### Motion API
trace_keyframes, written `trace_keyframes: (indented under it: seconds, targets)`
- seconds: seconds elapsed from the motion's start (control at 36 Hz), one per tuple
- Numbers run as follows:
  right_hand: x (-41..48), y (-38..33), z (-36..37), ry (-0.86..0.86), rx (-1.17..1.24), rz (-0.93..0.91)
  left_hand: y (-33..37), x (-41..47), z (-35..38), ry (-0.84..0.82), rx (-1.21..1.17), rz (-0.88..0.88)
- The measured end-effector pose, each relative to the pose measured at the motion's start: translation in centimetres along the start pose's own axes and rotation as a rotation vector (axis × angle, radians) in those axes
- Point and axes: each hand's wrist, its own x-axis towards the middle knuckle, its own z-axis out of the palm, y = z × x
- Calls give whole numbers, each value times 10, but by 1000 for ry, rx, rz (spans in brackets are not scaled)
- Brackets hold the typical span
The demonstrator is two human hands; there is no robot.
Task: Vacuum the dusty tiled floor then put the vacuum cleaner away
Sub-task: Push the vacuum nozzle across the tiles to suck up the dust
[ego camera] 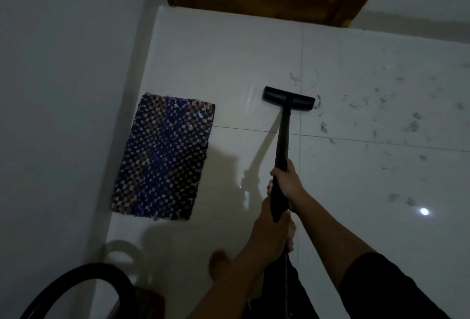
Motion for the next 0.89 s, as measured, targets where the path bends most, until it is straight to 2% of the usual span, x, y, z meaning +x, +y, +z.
trace_keyframes:
  seconds: [0.25,0.5,0.89]
  targets:
    - [25,-17,-51,50,29,5,10,35,43,6,70,-37]
    - [70,-50,-82,17,-18,-20,39,80,78,55,57,-30]
    - [152,-130,-112,-33,-98,-55,106,167,107,111,-83,-55]
